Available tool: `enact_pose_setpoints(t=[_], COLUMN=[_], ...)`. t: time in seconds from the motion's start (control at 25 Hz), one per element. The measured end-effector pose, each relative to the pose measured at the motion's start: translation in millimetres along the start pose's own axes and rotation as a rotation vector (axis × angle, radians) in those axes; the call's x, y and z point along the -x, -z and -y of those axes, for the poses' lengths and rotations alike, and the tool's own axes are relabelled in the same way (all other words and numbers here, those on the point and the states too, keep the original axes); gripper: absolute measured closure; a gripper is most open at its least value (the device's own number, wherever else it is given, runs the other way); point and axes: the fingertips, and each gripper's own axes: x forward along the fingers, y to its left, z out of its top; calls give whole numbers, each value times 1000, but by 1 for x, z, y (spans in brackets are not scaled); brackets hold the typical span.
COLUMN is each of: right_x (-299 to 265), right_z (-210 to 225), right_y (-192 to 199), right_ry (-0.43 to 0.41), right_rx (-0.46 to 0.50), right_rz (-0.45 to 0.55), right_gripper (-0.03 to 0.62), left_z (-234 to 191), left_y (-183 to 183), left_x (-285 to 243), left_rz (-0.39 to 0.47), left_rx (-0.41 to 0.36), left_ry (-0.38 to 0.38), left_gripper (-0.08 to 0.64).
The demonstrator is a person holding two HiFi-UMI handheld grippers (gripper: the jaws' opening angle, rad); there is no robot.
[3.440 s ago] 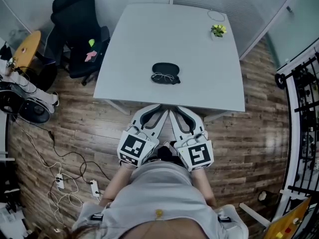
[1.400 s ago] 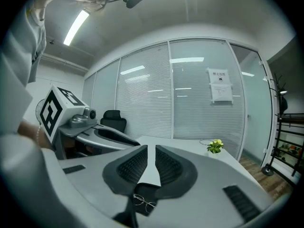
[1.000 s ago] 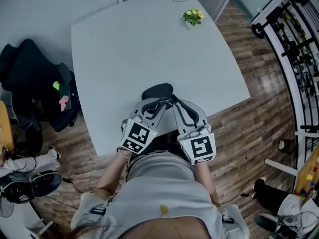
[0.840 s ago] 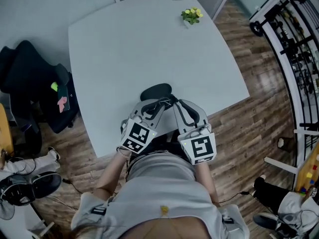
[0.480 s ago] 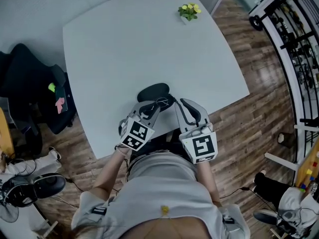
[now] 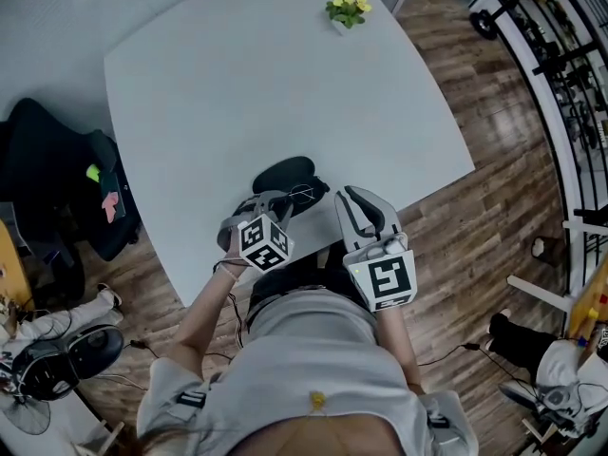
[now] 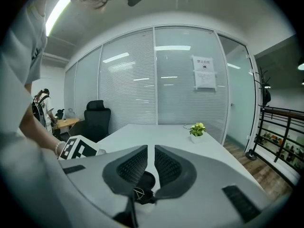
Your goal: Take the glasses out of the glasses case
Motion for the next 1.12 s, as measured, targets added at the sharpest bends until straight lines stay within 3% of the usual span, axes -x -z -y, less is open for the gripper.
enact_pose_setpoints(t=[0.12, 0.44, 0.6, 0.92, 1.12], right_x=[2, 7, 12, 15, 17], right_z=[7, 21, 26, 39, 47], right_y=[3, 13, 16, 16, 10], right_ry=[12, 35, 45, 61, 77], right_rx=[-7, -23, -34, -46, -49], right_rz=[-12, -27, -30, -24, -11], right_gripper=[549, 549, 549, 549, 549], left_z=[1, 6, 8, 4, -1], left_y=[8, 24, 24, 18, 15], left_x=[-13, -38, -44, -48, -47], left_rz=[-67, -182, -201, -300, -298], left_rx=[-75, -154, -144, -91, -98], left_ry=[5, 54, 82, 239, 223], left_gripper=[497, 505, 511, 528, 531])
